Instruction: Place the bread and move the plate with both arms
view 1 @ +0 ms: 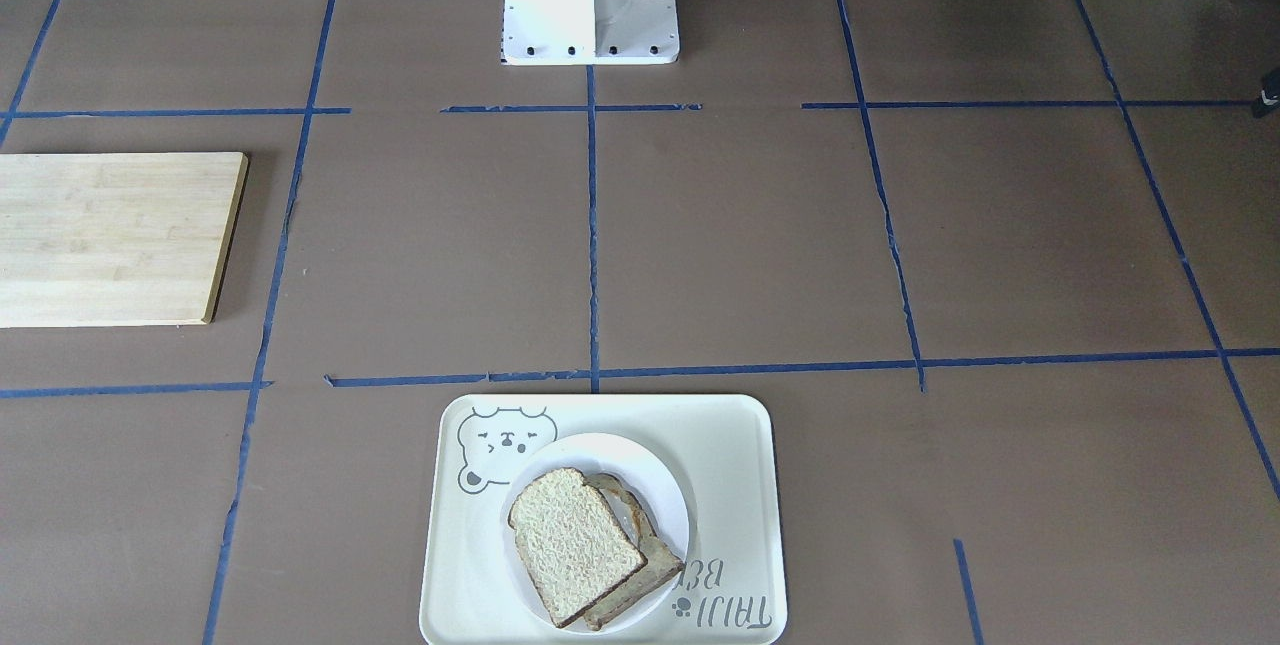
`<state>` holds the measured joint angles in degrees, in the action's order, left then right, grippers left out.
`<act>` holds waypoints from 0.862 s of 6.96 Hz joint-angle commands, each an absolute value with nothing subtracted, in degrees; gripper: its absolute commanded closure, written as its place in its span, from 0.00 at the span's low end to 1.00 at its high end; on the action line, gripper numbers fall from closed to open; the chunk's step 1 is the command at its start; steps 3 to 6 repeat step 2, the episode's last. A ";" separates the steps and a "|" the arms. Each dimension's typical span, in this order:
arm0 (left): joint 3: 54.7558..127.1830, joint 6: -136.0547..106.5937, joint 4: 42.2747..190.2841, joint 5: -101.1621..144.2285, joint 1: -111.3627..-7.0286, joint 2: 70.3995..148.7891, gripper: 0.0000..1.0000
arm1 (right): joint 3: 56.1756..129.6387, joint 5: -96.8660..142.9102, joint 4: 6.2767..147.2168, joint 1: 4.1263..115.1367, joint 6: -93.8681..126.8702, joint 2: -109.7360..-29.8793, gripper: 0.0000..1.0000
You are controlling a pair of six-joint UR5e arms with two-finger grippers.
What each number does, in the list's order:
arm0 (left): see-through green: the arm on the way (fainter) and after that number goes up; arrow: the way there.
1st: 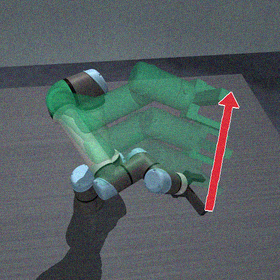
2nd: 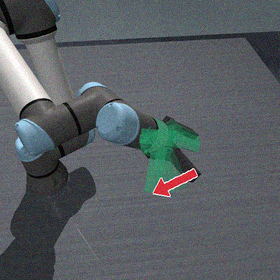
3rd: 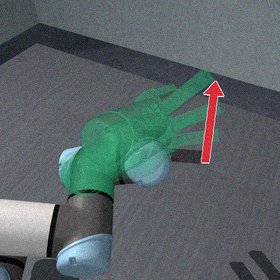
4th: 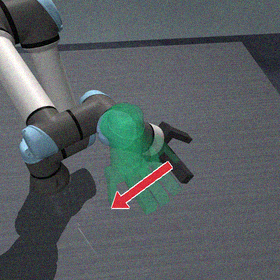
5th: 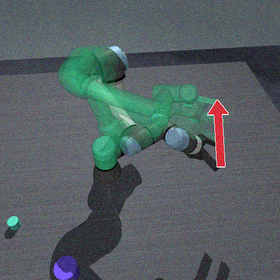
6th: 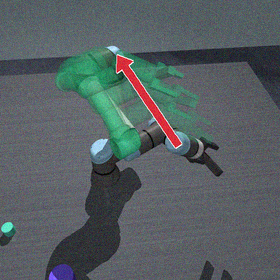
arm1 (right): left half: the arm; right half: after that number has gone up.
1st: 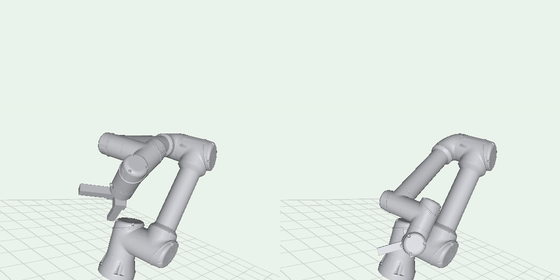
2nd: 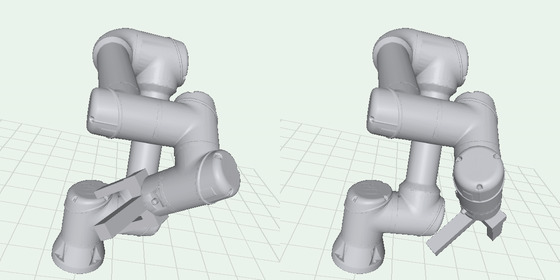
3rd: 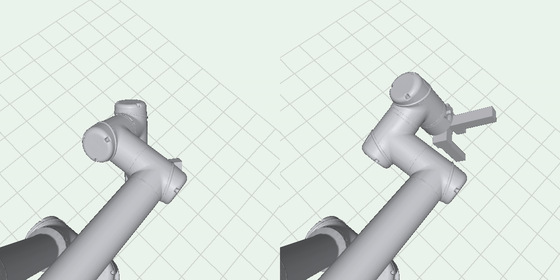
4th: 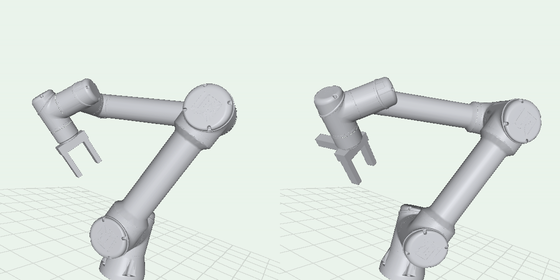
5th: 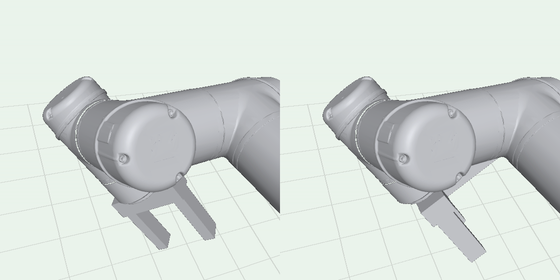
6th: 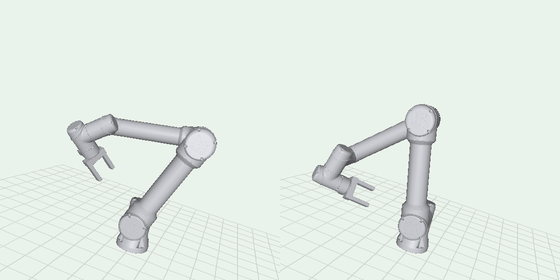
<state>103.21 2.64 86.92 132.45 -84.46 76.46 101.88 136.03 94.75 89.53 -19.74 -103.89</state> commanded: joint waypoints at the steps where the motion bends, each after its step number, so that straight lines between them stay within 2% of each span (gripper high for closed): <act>1: 103.27 2.55 86.84 132.45 -84.46 76.46 0.00 | 101.87 136.23 94.75 89.56 -19.77 -103.89 0.00; 6: 103.27 2.64 86.92 132.45 -84.46 76.46 0.00 | 101.87 136.23 94.75 89.56 -19.69 -103.89 0.00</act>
